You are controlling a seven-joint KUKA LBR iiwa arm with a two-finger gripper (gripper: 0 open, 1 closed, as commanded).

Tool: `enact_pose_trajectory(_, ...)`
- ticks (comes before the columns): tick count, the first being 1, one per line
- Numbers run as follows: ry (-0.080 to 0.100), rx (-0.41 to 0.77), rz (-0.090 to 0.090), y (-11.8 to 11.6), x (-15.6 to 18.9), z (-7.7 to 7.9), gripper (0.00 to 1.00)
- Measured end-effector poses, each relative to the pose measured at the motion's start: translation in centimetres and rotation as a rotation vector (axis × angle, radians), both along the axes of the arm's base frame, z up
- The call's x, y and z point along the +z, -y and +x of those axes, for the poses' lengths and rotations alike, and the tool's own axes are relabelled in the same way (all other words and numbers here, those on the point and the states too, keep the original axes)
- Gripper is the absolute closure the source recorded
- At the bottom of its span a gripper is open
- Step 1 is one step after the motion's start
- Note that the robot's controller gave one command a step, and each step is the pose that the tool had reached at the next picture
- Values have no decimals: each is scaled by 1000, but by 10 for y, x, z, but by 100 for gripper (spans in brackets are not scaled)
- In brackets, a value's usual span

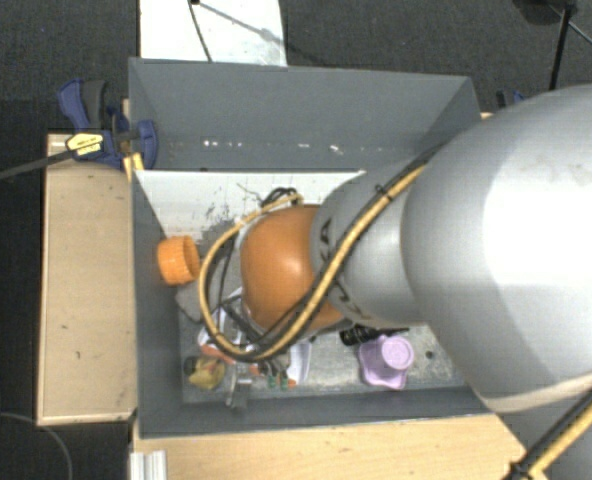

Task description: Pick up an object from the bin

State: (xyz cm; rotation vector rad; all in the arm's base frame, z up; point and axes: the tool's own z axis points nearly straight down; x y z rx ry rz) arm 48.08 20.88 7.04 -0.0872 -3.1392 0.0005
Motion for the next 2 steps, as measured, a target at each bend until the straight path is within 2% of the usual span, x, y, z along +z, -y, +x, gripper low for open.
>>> enact_pose_trajectory(1,0,-2,0,0,0,0,0)
enact_pose_trajectory(2,7,152,0,-16,0,1,0)
